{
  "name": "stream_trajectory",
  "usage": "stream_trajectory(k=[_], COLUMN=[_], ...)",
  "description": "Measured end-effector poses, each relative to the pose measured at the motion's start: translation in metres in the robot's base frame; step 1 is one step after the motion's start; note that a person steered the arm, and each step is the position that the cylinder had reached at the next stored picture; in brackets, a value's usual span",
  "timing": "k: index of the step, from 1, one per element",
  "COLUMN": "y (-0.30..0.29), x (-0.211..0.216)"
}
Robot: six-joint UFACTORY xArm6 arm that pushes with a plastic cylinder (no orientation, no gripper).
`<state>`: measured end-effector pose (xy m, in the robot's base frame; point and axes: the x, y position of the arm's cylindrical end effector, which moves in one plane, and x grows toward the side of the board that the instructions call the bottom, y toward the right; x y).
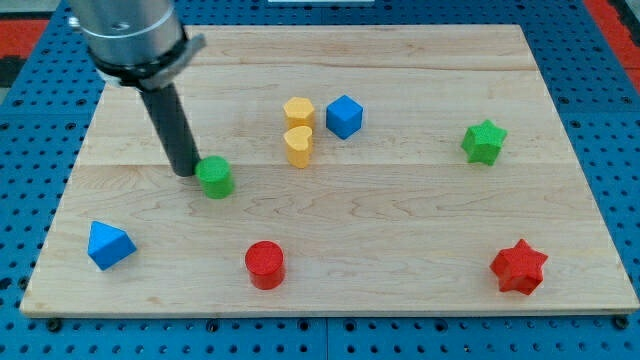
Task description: Move the green circle to the left of the yellow heart
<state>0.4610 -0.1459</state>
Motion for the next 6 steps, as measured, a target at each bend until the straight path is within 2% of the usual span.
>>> stream_trajectory(k=[1,2,3,6], y=[-0.007,0.019,0.025,0.086], x=[0.049,0.051,0.011,0.003])
